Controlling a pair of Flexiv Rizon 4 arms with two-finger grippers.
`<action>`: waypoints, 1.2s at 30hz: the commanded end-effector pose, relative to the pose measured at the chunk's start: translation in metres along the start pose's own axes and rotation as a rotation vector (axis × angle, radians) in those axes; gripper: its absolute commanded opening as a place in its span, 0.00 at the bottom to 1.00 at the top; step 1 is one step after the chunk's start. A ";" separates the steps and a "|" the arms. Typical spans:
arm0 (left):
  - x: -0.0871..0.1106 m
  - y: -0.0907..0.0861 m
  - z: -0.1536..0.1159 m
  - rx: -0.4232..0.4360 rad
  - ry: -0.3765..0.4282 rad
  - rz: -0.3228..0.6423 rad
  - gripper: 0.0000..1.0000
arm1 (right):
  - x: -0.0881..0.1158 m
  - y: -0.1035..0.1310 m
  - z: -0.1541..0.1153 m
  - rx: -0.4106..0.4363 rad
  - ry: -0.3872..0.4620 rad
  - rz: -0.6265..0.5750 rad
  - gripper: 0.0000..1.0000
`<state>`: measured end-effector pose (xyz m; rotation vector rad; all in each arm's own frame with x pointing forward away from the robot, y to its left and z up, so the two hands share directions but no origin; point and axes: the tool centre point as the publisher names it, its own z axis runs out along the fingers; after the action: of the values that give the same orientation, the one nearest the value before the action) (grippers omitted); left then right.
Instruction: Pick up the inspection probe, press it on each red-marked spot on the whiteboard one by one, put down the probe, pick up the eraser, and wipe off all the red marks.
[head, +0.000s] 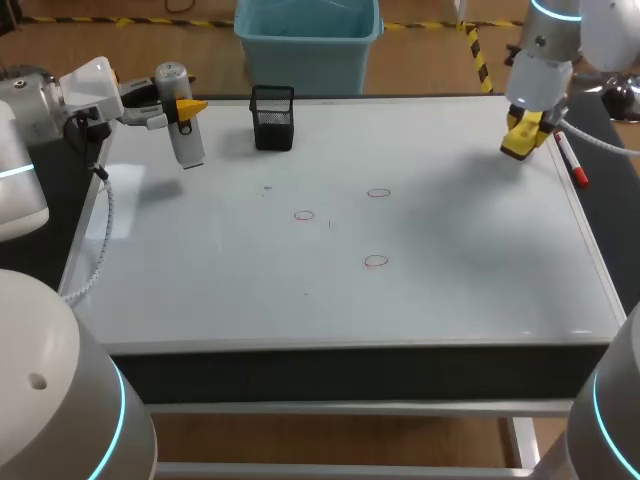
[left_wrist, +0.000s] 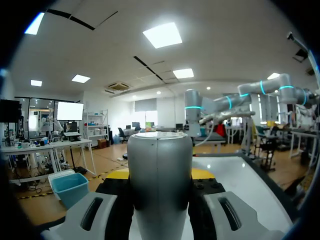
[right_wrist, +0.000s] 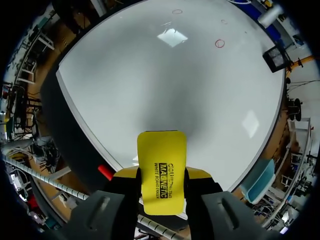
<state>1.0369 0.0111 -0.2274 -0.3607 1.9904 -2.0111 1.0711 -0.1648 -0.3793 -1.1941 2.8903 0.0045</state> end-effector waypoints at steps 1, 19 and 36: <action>0.000 0.000 0.001 0.004 -0.002 0.002 0.00 | 0.001 -0.001 -0.001 0.000 0.001 -0.002 0.00; 0.000 0.000 0.001 0.004 -0.002 0.002 0.00 | 0.001 -0.001 -0.001 0.000 0.001 -0.002 0.00; 0.032 0.002 0.033 0.033 0.053 -0.016 0.00 | 0.001 -0.001 -0.001 0.000 0.001 -0.002 0.00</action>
<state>1.0203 -0.0199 -0.2250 -0.3232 1.9986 -2.0753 1.0708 -0.1654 -0.3792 -1.1941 2.8891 0.0061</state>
